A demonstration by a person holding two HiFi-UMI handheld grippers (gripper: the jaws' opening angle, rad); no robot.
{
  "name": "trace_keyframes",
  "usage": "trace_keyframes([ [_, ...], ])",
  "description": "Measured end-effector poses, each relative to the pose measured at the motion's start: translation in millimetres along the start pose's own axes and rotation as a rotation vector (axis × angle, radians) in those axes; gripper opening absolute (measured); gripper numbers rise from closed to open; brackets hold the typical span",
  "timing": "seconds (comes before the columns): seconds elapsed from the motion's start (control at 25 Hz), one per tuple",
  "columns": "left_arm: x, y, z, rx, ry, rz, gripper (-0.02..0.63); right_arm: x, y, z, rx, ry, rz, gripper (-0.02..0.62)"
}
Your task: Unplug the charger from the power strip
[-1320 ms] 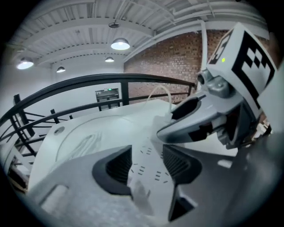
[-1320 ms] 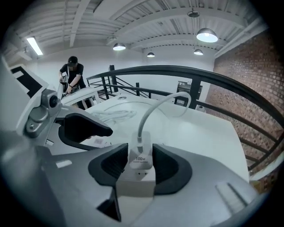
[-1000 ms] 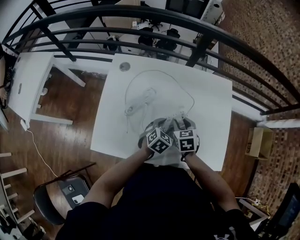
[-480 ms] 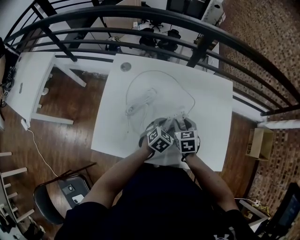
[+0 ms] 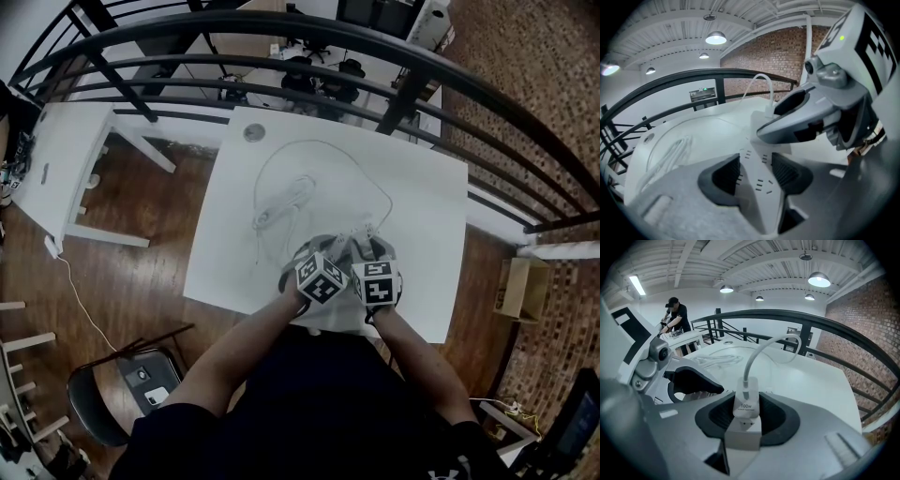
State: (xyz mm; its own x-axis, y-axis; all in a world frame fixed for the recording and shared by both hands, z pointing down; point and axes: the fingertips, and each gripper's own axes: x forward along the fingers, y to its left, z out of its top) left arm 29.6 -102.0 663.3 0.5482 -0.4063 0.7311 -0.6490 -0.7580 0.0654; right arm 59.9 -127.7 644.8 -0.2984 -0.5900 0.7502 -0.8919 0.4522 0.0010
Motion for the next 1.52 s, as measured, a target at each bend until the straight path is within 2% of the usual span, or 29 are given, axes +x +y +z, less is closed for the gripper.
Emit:
trace_keyframes([
  [0.56,-1,-1,-1,0.008,0.004,-0.010,0.218,-3,1,-1,0.031,0.023,0.018,0.141],
  [1.12,-2,-2,-2,0.021,0.002,-0.017,0.218,-5,2,-3,0.013,0.042,-0.003,0.141],
  [1.52,-1,-6,-1,0.019,-0.002,-0.023,0.218,-11,4,3,0.004,0.019,-0.007,0.141],
])
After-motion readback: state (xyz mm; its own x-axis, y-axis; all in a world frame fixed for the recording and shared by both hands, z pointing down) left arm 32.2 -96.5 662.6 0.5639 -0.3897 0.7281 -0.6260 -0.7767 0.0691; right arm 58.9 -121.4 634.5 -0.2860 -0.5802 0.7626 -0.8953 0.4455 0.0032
